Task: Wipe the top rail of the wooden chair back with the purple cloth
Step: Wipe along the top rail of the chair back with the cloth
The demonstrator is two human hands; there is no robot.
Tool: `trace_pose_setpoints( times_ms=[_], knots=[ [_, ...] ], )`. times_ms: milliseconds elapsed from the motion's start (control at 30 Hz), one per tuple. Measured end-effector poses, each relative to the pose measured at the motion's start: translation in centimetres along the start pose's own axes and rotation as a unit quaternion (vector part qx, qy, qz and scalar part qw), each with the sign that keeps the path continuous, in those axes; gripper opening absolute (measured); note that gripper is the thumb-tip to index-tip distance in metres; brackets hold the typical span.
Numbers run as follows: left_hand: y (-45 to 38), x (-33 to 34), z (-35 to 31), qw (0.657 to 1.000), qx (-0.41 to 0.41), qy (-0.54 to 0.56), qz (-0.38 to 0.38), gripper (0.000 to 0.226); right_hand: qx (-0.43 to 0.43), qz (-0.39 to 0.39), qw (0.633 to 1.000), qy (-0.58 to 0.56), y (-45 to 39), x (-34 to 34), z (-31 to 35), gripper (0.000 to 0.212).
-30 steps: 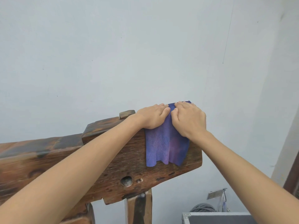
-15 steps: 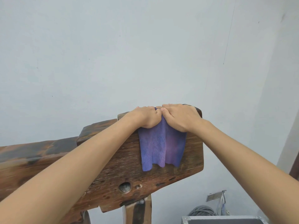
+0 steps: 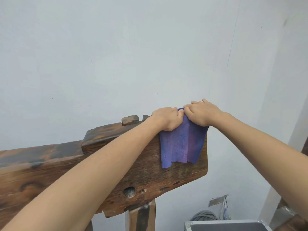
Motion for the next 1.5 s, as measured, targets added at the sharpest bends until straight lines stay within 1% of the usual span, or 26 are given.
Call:
trace_pose_setpoints(
  times_ms=[33,67,133,200,267,467,667,900,1067,1300,1500],
  knots=[
    [0.1,0.0,0.1,1.0,0.001,0.01,0.001,0.055,0.011,0.001,1.0,-0.001,-0.2,-0.2,0.3,0.04],
    [0.1,-0.1,0.4,1.0,0.001,0.019,0.0,0.054,0.005,0.004,1.0,0.012,-0.4,-0.3,0.9,0.043],
    [0.3,0.0,0.4,1.0,0.001,0.03,-0.003,0.053,-0.044,0.012,0.999,0.017,-0.3,0.4,1.8,0.052],
    [0.5,0.1,0.5,1.0,-0.001,0.028,-0.007,0.056,-0.072,-0.005,0.997,0.003,0.4,1.0,2.3,0.053],
    [0.6,0.1,0.7,1.0,-0.002,0.022,-0.013,0.058,-0.074,-0.017,0.997,0.011,0.7,1.2,2.3,0.053],
    [1.2,0.0,1.9,0.999,0.01,-0.02,-0.036,0.061,-0.072,0.017,0.997,0.027,0.4,1.5,3.5,0.053],
    [2.6,-0.3,4.5,0.998,0.024,-0.04,-0.037,0.061,-0.102,0.04,0.994,0.029,0.7,1.9,7.0,0.053],
    [5.1,-1.0,7.5,0.996,0.015,-0.077,-0.03,0.059,-0.115,0.052,0.991,0.034,0.9,2.8,10.6,0.054],
    [6.9,-1.4,10.1,0.998,-0.001,-0.063,-0.027,0.061,-0.128,0.063,0.989,0.032,1.4,3.6,13.4,0.057],
    [8.6,-1.5,11.5,0.999,-0.007,-0.036,-0.016,0.06,-0.115,0.068,0.99,0.035,1.7,4.5,15.1,0.062],
    [10.0,-1.7,13.3,0.999,-0.027,-0.045,-0.01,0.059,-0.112,0.053,0.992,0.027,2.5,4.7,17.3,0.06]
  ],
)
Point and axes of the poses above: each hand's wrist, its own y-axis away from the middle knuckle, its own x-axis out of the palm, z = x × y, the point moved 6 cm from there along -y, towards the middle knuckle, and after that the axes turned 1 degree about -y, right-handed, at the moved point
